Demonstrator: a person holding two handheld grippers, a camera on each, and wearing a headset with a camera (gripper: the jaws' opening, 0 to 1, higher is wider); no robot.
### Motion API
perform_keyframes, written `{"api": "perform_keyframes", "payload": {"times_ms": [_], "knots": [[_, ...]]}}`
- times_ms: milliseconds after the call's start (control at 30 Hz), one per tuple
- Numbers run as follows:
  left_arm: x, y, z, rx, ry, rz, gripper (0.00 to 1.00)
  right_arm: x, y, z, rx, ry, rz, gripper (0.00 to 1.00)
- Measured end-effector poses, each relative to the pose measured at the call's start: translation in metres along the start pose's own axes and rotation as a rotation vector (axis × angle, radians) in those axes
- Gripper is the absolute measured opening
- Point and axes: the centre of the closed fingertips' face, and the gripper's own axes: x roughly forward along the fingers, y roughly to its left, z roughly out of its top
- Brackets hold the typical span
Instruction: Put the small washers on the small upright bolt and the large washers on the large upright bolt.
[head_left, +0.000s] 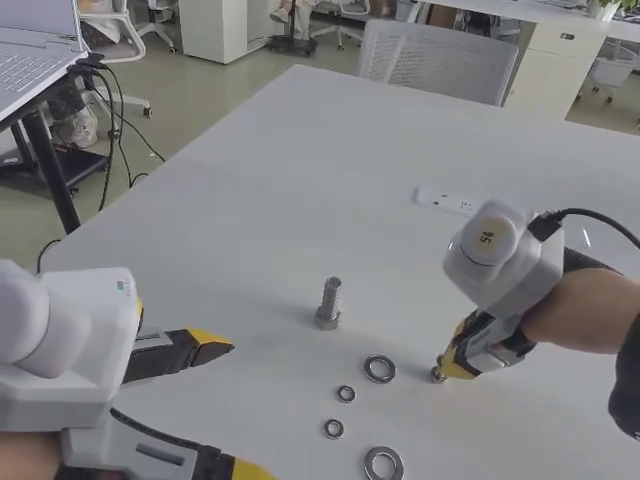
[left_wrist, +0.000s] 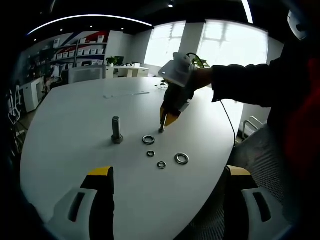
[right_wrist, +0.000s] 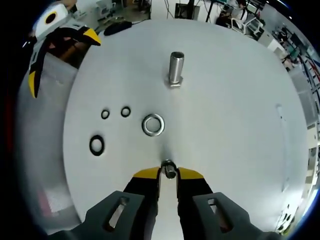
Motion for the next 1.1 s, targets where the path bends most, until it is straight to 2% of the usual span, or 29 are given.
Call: {"api": "perform_keyframes", "payload": {"times_ms": [700, 1100], "knots": [[0.0, 0.0, 0.0, -0.007, 0.002, 0.003, 0.91, 0.013, 0.001, -0.002, 0.004, 0.005, 0.014, 0.14], [0.0, -0.001, 0.0, -0.009, 0.002, -0.001, 0.91, 0.01, 0.003, 0.0, 0.007, -0.003, 0.012, 0.17]]}}
